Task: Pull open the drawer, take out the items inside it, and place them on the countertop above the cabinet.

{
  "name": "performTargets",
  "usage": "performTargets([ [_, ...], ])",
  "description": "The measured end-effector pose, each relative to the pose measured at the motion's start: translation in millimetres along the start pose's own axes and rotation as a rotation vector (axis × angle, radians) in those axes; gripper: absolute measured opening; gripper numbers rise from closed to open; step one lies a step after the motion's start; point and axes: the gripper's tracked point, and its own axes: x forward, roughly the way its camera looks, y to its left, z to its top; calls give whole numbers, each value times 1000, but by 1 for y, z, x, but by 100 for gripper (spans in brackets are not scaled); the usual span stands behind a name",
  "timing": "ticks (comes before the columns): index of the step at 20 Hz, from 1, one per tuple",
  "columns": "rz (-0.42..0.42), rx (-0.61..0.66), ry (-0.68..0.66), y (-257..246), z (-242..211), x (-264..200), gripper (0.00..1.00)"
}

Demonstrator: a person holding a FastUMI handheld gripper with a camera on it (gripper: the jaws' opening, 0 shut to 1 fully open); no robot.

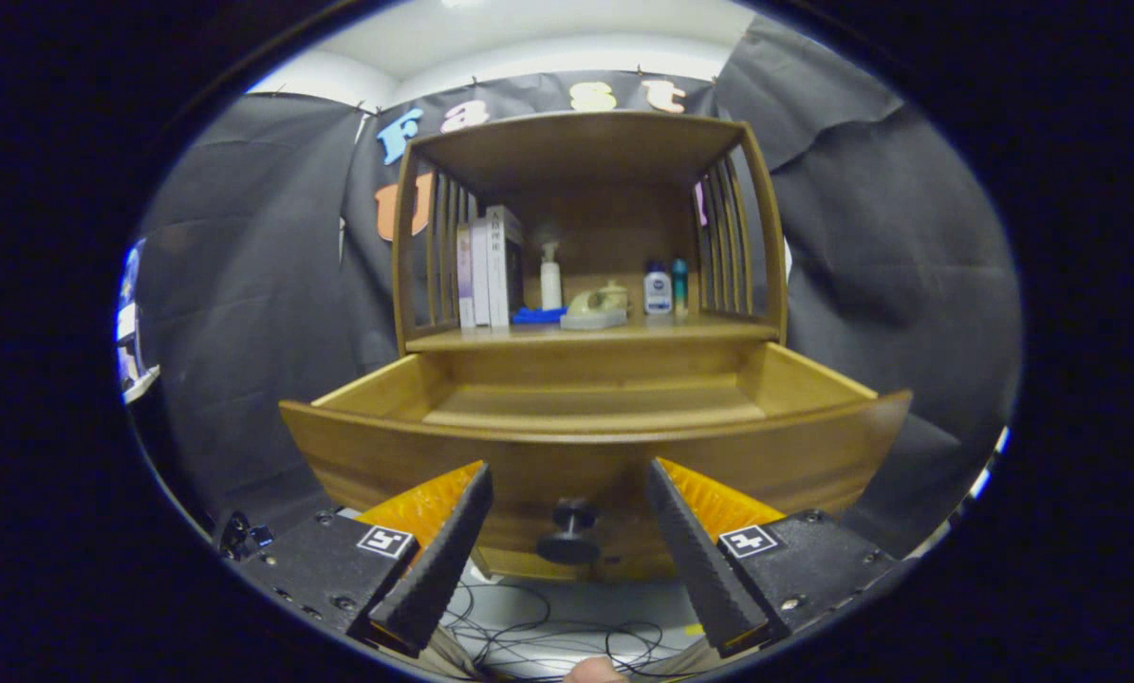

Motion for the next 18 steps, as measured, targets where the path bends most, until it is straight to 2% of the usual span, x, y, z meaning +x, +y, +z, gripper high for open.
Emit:
performTargets([
  [4, -45, -19, 27, -9, -26, 11, 100],
  [11, -126, -5, 9, -11, -28, 24, 100],
  [18, -90, -6, -2, -7, -17, 47, 97],
])
